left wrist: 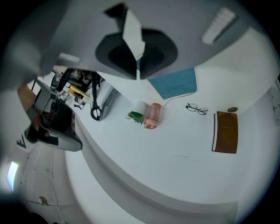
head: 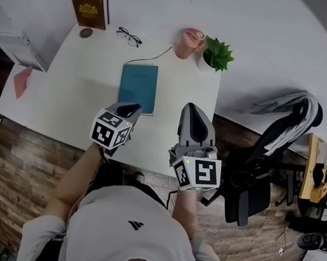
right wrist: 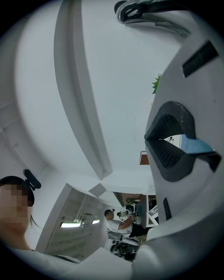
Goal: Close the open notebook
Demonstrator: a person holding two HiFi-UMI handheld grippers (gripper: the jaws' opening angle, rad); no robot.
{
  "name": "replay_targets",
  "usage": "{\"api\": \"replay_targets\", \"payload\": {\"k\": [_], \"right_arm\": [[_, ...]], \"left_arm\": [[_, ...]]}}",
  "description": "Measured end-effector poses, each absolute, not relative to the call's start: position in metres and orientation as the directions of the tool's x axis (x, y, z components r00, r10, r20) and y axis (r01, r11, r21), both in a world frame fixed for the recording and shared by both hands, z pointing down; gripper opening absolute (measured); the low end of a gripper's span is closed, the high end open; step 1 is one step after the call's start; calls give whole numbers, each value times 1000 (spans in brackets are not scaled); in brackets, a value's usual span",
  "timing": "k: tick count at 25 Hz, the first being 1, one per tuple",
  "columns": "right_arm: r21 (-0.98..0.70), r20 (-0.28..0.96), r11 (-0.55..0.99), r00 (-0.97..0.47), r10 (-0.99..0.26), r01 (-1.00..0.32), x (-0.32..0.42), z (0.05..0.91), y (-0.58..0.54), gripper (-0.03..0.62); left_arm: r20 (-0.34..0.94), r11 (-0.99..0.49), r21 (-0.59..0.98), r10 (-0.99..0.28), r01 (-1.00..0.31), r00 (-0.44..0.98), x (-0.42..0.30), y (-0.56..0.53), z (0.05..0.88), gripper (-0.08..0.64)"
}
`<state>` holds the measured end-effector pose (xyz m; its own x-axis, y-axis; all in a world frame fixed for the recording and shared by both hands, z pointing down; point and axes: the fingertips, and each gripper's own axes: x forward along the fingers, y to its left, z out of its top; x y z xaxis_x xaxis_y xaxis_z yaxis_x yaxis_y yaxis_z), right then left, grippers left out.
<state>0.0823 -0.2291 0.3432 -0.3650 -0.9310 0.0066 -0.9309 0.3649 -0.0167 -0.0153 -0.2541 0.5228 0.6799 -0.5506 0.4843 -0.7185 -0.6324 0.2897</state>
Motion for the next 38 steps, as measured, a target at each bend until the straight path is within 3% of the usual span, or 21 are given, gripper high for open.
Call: {"api": "replay_targets", "payload": {"k": [2,38], "right_arm": [[-18,6,370,-370,-929,-929,82,343,-227,-11],[34,-73,527,-528,-846,-849,60,308,-156,-11]], "left_arm": [[477,-618,280,-575,-735,665,-19,-254,520,9],[117,-362,129,-919,-923,377,-108,-154,366,9]]}}
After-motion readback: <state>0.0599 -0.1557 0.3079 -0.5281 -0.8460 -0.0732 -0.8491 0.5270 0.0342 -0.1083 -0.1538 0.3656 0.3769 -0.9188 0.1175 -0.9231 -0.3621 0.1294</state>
